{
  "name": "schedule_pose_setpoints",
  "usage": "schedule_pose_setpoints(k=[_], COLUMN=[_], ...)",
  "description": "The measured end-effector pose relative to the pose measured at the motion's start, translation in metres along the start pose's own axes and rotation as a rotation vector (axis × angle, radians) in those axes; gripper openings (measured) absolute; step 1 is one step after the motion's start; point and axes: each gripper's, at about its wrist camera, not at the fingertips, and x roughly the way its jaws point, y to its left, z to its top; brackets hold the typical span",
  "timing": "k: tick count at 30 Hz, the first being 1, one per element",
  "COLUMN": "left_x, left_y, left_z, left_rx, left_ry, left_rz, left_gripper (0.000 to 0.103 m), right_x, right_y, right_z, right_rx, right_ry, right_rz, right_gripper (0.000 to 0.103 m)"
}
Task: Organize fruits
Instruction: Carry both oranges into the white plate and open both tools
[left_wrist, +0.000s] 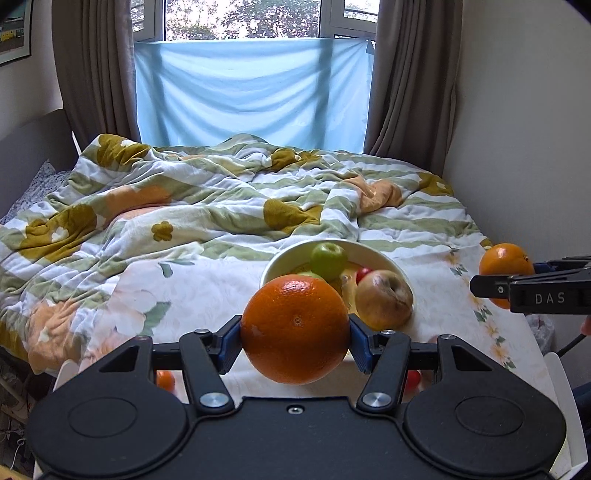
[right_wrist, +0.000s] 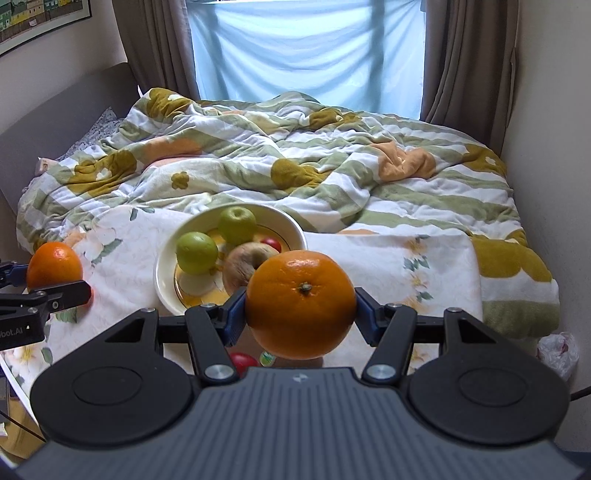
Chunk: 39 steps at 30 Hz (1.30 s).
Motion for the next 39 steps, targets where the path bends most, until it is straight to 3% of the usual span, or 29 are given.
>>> schedule_pose_setpoints(k=[18, 31, 39], left_x=[0.101, 0.167, 0.187], left_y=[0.036, 0.030, 0.027], left_z=[0.061, 0.064, 0.065], left_rx=[0.089, 0.178, 0.199], left_ry=[0.056, 0.137, 0.173], left_rz=[-0.109, -0.174, -0.192], left_gripper=[0.063, 0.063, 0.063], right_x=[0.075, 0.123, 0.133], right_y=[0.027, 0.024, 0.020], right_z=[0.060, 0.069, 0.069], right_rx=[0.094, 0.156, 0.180], right_ry=[0.018, 0.064, 0.074], right_rz=[-0.064, -0.108, -0.123], right_gripper=[0.075, 0.075, 0.075])
